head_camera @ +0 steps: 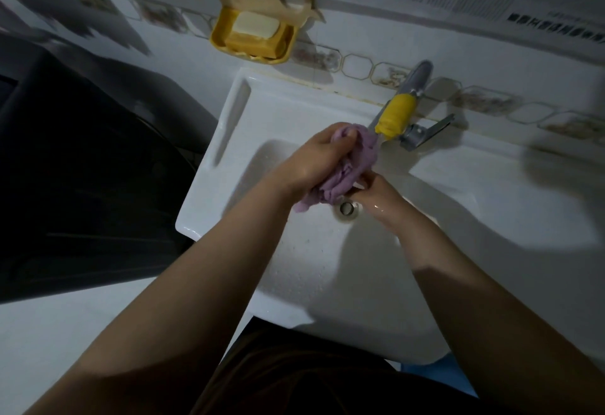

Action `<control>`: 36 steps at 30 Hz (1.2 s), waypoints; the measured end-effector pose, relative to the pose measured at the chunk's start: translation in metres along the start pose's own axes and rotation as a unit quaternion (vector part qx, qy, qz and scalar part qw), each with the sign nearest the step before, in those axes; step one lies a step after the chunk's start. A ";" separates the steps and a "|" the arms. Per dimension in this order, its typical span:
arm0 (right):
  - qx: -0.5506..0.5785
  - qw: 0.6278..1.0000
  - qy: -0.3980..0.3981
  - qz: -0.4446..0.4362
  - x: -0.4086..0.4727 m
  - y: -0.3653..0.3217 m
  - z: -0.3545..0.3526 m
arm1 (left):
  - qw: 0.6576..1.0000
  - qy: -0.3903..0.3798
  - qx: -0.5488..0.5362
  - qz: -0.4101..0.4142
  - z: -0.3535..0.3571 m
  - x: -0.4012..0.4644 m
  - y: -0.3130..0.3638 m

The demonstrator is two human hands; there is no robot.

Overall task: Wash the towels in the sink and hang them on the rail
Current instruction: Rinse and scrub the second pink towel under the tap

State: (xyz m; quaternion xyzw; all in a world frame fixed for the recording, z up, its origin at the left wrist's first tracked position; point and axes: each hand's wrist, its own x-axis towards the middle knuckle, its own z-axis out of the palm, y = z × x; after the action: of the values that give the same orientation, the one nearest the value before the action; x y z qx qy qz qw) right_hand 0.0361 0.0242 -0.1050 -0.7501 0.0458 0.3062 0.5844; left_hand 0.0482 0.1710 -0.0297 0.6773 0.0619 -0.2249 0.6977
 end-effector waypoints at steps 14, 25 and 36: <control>0.277 0.947 0.161 0.036 -0.003 -0.029 -0.026 | 0.947 0.160 -0.241 -0.140 -0.019 0.019 -0.041; -0.035 0.933 0.358 -0.030 0.018 -0.062 0.009 | 0.936 0.146 -0.234 -0.220 0.048 0.022 -0.028; -0.063 0.946 0.319 -0.003 0.023 -0.060 -0.005 | 0.920 0.063 -0.284 -0.263 0.045 0.015 -0.010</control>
State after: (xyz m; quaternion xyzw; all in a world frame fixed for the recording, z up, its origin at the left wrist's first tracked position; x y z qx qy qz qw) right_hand 0.0820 0.0450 -0.0654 -0.8441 0.2086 0.0512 0.4914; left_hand 0.0472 0.1240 -0.0413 0.4226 0.3430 -0.3306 0.7710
